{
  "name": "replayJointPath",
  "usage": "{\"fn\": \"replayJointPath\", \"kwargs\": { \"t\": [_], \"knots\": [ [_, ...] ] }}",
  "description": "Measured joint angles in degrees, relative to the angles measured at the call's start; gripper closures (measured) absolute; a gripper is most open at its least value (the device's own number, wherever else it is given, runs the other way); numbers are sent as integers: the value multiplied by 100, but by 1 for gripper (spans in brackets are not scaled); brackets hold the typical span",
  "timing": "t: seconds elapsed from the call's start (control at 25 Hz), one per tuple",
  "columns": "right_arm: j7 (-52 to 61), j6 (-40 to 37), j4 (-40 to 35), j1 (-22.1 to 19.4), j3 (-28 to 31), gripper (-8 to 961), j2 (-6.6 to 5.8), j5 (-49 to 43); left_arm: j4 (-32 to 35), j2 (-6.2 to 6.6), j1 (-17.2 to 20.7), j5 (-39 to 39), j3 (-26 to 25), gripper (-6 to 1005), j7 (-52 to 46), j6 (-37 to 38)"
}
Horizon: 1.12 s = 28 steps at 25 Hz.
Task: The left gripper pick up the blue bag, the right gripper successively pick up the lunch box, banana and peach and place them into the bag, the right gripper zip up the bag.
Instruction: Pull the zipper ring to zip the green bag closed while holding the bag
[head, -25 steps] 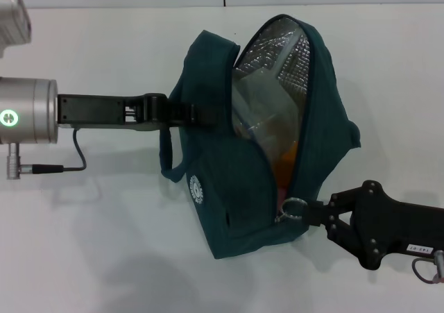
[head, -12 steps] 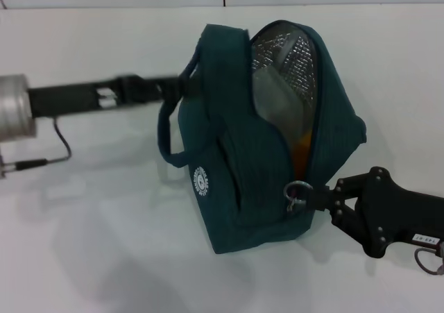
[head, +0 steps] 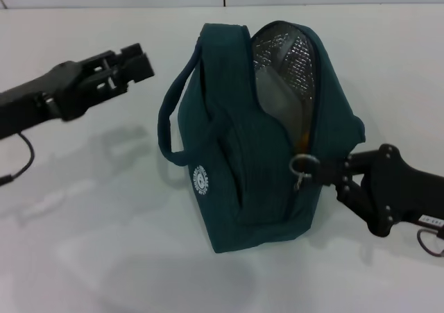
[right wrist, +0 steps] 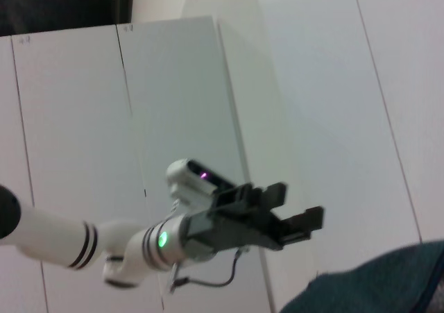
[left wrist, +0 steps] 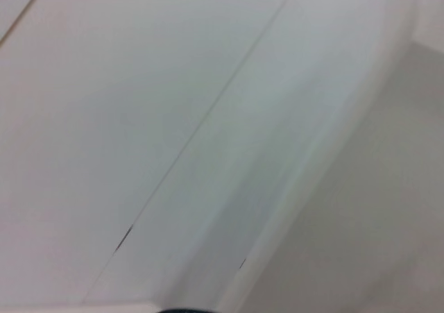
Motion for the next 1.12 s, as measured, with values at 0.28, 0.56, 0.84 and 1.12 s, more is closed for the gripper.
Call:
{"fn": "replayJointPath", "kwargs": {
  "t": [0.28,0.56,0.84,1.12],
  "knots": [
    [-140,-147,-38,99,0,945,1,439,-896,4,168,-121,24,349,2206,261],
    [-150,-174,-68,442,5,945,17,926,-1774,-10,325,-104,38,235,4031,375],
    [-101,-5,-66,707,-22,946,35,1283,-2404,-21,400,-97,41,104,5118,377],
    [-81,177,-74,1252,-361,946,62,1279,-2860,-32,415,-90,27,105,5668,253]
  ]
}}
